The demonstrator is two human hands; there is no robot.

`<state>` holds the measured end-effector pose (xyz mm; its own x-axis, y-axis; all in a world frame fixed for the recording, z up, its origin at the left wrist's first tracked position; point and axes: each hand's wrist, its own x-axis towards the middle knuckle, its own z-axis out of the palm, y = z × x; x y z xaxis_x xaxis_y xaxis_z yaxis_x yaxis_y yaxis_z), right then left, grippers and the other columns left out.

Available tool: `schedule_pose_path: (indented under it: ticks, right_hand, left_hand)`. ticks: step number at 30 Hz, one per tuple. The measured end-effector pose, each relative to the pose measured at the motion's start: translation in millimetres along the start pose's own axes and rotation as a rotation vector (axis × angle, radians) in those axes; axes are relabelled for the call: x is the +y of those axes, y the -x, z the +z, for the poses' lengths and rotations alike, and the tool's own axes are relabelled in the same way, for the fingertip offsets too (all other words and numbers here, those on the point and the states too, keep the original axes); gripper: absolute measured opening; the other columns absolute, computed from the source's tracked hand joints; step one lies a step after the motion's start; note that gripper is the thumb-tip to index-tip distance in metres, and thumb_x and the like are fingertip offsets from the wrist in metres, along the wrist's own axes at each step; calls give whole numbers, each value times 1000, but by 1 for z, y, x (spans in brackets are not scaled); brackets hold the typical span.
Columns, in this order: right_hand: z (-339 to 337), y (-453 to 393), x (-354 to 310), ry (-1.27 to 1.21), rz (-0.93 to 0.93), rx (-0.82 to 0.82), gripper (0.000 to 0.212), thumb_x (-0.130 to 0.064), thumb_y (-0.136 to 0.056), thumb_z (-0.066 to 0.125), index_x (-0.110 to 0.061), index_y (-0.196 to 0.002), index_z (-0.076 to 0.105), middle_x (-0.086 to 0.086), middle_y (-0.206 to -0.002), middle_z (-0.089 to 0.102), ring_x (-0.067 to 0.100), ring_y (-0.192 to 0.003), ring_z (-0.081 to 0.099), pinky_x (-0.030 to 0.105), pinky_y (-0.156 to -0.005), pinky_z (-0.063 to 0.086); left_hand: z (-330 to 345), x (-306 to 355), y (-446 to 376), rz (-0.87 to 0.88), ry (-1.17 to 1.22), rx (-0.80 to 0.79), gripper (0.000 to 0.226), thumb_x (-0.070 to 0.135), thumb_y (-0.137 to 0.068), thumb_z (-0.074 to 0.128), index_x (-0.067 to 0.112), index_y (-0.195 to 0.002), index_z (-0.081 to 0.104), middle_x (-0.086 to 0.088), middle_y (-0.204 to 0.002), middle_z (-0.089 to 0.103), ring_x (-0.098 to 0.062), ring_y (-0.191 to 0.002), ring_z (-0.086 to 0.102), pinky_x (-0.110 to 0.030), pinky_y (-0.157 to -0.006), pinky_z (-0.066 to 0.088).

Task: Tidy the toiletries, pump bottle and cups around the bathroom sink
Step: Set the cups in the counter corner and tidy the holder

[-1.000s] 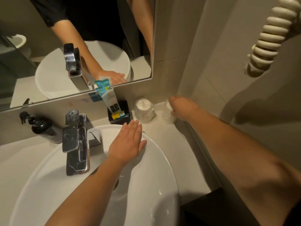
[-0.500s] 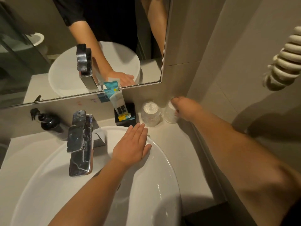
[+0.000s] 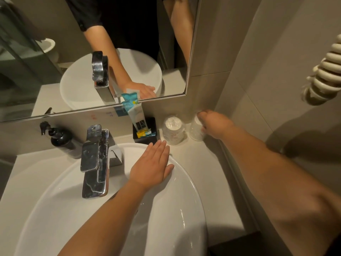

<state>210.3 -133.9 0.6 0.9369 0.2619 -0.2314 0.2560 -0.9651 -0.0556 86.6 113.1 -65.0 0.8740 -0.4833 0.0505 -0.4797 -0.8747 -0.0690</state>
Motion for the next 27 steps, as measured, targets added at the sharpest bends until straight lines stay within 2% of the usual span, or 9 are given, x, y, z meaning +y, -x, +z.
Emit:
schedule_pose_path:
  ticks: [2, 5, 7, 9, 11, 13, 15, 22, 27]
  right_hand:
    - [-3, 2, 0, -10, 0, -13, 59, -23, -84, 67, -13, -137, 43, 18, -153, 32, 40, -130, 43, 40, -104, 39]
    - [-10, 10, -4, -81, 33, 40, 66, -30, -84, 69, -21, -143, 41, 12, -158, 24, 36, -144, 24, 42, -116, 27]
    - [-12, 15, -13, -148, 29, 124, 61, -32, -85, 68, -23, -141, 45, 10, -155, 31, 33, -143, 24, 43, -115, 28]
    - [-16, 17, -30, -187, -59, 240, 52, -29, -85, 68, -20, -135, 53, 10, -147, 43, 33, -137, 33, 44, -112, 33]
    - [-18, 15, -54, -184, -188, 307, 43, -24, -84, 67, -18, -127, 61, 8, -135, 55, 32, -126, 45, 42, -105, 39]
    - [-20, 12, -78, -143, -314, 301, 38, -22, -85, 65, -18, -123, 64, 6, -124, 62, 30, -114, 52, 40, -97, 43]
    - [-20, 7, -97, -100, -403, 254, 35, -21, -88, 62, -20, -123, 64, 4, -120, 64, 29, -111, 53, 40, -95, 42]
    - [-9, -8, -103, 38, -507, 144, 32, -32, -92, 56, -34, -123, 62, -9, -120, 65, 21, -119, 44, 39, -96, 33]
    - [-8, -14, -104, 42, -543, 126, 36, -37, -90, 60, -35, -126, 61, -7, -119, 67, 23, -126, 43, 41, -104, 26]
  left_hand:
    - [0, 0, 0, 3, 6, -2, 67, 49, -99, 21, 1, -135, 51, -18, -140, 51, -33, -133, 45, -50, -112, 30]
    - [-2, 0, 1, 4, 3, -9, 67, 50, -98, 23, 3, -138, 47, -17, -144, 47, -32, -136, 41, -48, -114, 24]
    - [-4, 0, 2, 2, 7, -30, 69, 52, -98, 18, 4, -143, 41, -16, -148, 41, -31, -140, 35, -46, -116, 17]
    - [-5, -1, 1, 0, 10, -32, 70, 52, -98, 17, 4, -144, 38, -16, -150, 38, -31, -141, 32, -45, -116, 13]
    - [-5, -1, 1, 1, 3, -28, 68, 51, -98, 22, 3, -141, 44, -17, -146, 44, -32, -138, 38, -45, -115, 20]
    - [-3, -1, 2, -1, 4, -21, 66, 49, -97, 26, 2, -136, 50, -18, -141, 50, -32, -134, 44, -47, -112, 28]
    - [-2, -1, 3, 3, 28, -16, 66, 48, -97, 26, 1, -136, 50, -18, -141, 50, -33, -133, 44, -48, -111, 30]
    - [3, -2, 3, 16, 43, 35, 66, 49, -98, 23, 2, -138, 47, -18, -143, 48, -32, -135, 42, -48, -112, 27]
    - [4, -2, 3, 21, 18, 53, 66, 49, -98, 23, 3, -140, 45, -16, -144, 47, -31, -136, 40, -45, -113, 25]
